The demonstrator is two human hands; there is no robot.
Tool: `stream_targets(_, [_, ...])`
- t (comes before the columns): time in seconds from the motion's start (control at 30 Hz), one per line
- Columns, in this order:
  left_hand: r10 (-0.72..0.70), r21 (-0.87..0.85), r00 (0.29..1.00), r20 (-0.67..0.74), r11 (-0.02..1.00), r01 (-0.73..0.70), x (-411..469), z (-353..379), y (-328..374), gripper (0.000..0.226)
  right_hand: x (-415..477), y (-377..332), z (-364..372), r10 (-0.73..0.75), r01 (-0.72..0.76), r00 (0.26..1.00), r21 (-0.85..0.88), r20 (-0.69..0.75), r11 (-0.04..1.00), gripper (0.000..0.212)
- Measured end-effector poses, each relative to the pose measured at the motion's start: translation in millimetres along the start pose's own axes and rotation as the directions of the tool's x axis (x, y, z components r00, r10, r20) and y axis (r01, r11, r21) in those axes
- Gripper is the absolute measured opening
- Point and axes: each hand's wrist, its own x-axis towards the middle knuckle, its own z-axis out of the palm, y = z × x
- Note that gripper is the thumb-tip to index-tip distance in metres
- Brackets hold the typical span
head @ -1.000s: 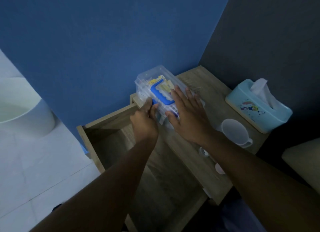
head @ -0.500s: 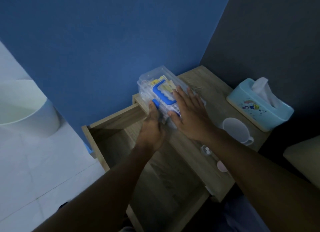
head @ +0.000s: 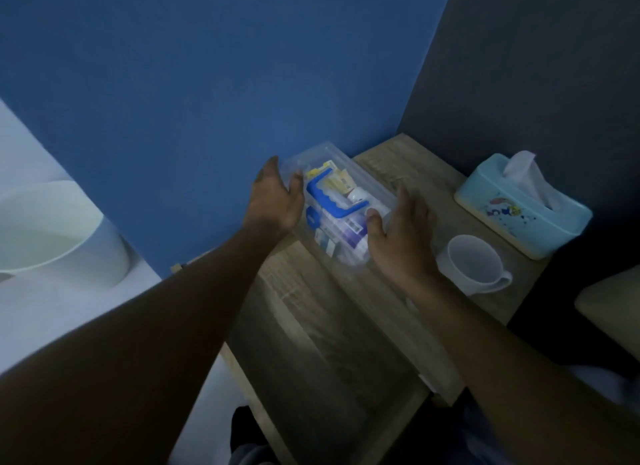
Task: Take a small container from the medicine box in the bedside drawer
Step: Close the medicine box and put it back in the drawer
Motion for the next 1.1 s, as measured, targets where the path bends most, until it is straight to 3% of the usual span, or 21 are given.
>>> stream_targets(0.17, [-0.085,0.084,0.992,0.09,0.993,0.078,28.4,6.9,3.5,0.07,11.9,-4.4,3.2,0.281,-0.274,0.959,0.14,-0.03,0.951,0.083])
stream_targets(0.33, [-0.136,0.099,0.981,0.135,0.987,0.123,34.5,8.0,-0.7,0.065,15.8,-5.1,2.4,0.462,-0.481,0.877,0.225,0.134,0.847,0.083])
stream_targets(0.53, [-0.169,0.132,0.982,0.09,0.979,0.156,15.1,-12.0,2.0,0.053,3.0,-1.6,-26.4,0.409,-0.497,0.865,0.386,0.29,0.777,0.068])
stream_targets(0.67, [-0.15,0.127,0.987,0.054,0.982,0.142,-19.2,-36.4,4.8,0.048,-34.5,-3.4,-35.1,0.327,-0.406,0.912,0.446,0.247,0.797,0.061])
stream_targets(0.87, [-0.219,0.185,0.975,0.045,0.961,0.207,-72.1,-73.4,-4.6,0.054,-96.7,-6.9,-33.6,0.301,-0.408,0.912,0.572,0.277,0.711,0.071])
stream_targets(1.1, [-0.313,0.144,0.945,0.098,0.944,0.297,-132.7,-73.3,-36.7,0.047,-169.5,19.1,-7.5,0.287,-0.459,0.881,0.532,0.376,0.712,0.061])
